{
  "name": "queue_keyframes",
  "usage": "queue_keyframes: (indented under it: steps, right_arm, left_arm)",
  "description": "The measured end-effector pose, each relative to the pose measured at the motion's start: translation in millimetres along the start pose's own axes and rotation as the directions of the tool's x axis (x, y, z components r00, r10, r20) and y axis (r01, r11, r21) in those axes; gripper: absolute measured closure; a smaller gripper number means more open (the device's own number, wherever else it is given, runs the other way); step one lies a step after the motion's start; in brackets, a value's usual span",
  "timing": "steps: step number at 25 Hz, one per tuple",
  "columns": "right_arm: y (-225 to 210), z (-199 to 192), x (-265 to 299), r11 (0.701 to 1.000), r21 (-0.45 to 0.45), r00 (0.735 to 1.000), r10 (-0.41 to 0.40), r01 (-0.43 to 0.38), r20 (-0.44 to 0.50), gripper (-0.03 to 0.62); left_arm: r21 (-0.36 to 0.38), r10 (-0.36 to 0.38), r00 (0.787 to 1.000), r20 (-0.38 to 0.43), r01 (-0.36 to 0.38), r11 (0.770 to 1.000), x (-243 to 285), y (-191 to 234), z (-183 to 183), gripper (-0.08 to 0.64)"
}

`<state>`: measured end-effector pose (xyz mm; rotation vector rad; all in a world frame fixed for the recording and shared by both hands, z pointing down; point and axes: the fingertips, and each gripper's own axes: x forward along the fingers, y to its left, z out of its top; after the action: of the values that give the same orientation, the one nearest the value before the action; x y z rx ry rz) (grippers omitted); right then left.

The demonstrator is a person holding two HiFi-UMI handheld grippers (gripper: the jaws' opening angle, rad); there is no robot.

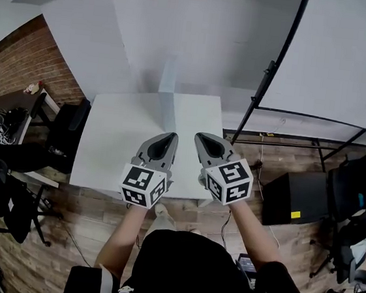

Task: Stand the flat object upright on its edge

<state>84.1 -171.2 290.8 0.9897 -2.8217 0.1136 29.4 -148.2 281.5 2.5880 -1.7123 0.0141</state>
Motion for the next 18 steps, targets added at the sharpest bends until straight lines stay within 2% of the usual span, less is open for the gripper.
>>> queue_keyframes:
  steps: [18]
  right_arm:
    - [-0.2, 0.0, -5.5, 1.000, -0.008, 1.000, -0.004, 0.004, 0.007, 0.552]
  left_arm:
    - [0.010, -0.008, 1.000, 0.013, 0.008, 1.000, 2.2, -2.6, 9.2, 0.548]
